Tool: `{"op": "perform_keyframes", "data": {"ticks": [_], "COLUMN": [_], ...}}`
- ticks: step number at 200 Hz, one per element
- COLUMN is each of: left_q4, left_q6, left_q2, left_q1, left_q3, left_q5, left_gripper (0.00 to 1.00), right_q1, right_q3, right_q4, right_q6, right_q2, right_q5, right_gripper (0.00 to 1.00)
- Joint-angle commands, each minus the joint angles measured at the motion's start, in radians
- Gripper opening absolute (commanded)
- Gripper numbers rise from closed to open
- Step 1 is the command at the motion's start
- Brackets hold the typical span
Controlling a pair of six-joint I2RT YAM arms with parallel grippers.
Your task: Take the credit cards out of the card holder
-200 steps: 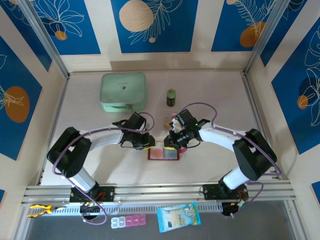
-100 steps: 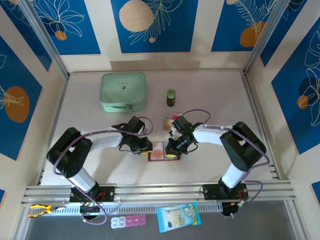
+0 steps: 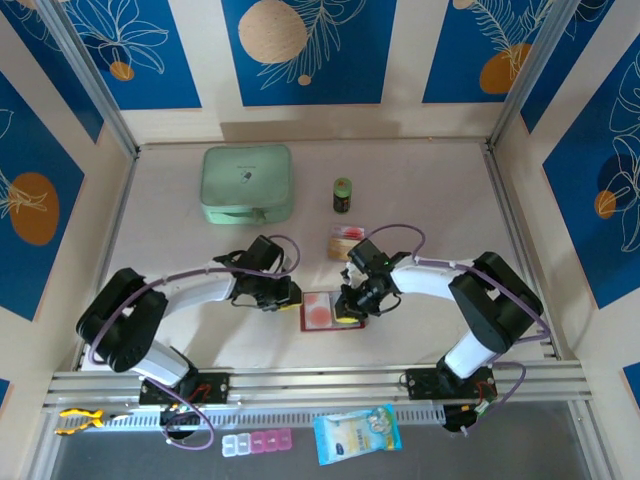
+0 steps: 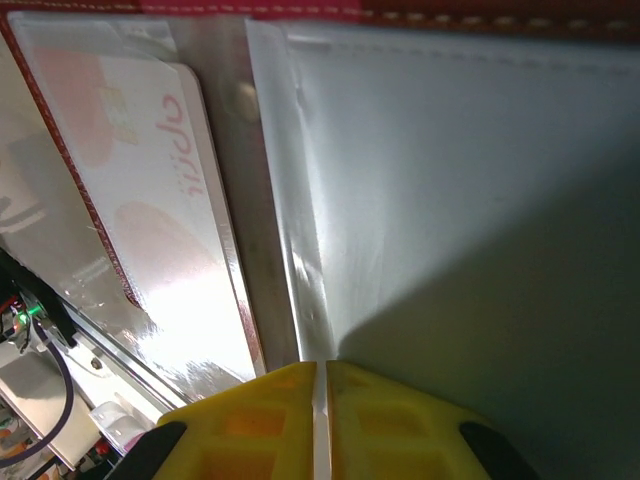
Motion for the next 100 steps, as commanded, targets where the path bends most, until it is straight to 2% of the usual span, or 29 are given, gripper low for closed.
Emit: {"op": "perform_keyframes", "data": {"ticks": [1, 38, 100], "left_q4": [-0.043, -0.032, 0.049], "left_q6": [-0.013, -0.032, -0.091], "left_q2": [-0.034, -0.013, 0.068], "left_q1": [-0.007, -0.042, -0.126], "left_q3": [0.009, 0.041, 0.044], "left_q5": [-0.013, -0.006, -0.005], "left_gripper": [0.23, 0.21, 0.09], "right_q1": [0.006, 0.012, 0.004], "right_q3": [-0.019, -0.001, 0.023], "right_q4": [-0.06, -0.057, -0.028], "right_q6": [0.01, 0.02, 0.062], "right_q2": [-0.027, -0.038, -0.105], "right_q5": [0.026, 0.012, 0.026], "right_gripper": [0.12, 0.12, 0.16]}}
